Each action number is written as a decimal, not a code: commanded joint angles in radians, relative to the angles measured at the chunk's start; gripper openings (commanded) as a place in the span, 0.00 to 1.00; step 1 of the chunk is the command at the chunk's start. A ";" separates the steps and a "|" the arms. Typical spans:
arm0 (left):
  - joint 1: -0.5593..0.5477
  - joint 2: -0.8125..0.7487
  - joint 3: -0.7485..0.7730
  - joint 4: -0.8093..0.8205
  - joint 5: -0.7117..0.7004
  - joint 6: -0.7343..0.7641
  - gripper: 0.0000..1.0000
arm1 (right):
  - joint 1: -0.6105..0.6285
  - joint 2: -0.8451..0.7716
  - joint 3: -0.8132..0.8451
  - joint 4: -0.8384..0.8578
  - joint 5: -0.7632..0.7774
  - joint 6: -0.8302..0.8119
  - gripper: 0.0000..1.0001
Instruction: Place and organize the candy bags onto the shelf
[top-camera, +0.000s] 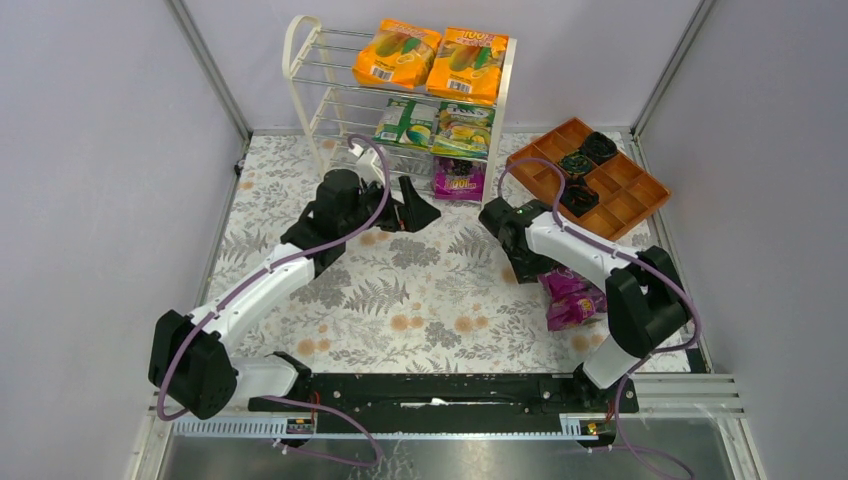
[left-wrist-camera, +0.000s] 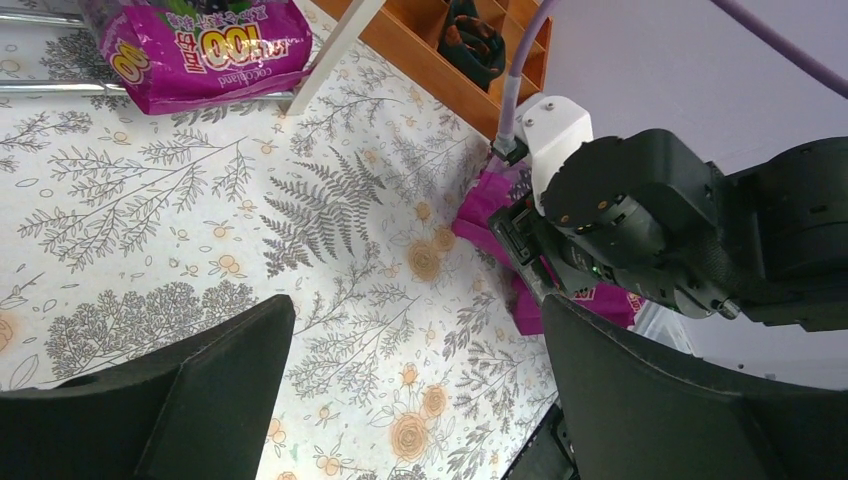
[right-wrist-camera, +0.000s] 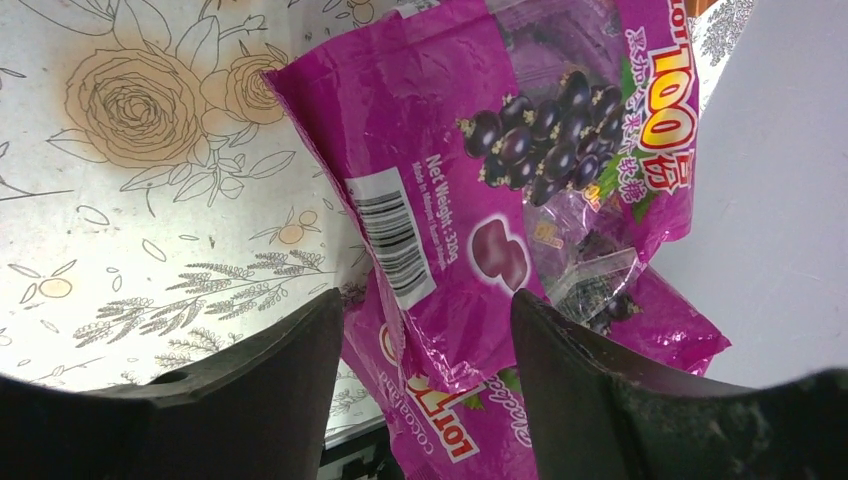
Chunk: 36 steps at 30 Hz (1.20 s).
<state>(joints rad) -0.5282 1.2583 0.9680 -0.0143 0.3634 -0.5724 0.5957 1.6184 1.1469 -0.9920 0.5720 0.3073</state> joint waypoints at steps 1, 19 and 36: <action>0.005 -0.030 -0.002 0.016 -0.035 0.002 0.99 | 0.000 0.041 0.001 -0.007 0.009 -0.018 0.67; 0.159 0.042 -0.122 0.042 0.138 -0.332 0.99 | 0.029 -0.109 -0.093 0.363 -0.218 -0.145 0.00; 0.009 0.205 -0.409 0.555 0.273 -0.682 0.99 | 0.131 -0.142 -0.183 0.866 -0.856 -0.035 0.00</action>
<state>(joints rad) -0.4873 1.4895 0.5491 0.4736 0.6960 -1.2339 0.7025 1.4738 0.9703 -0.2829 -0.1566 0.2253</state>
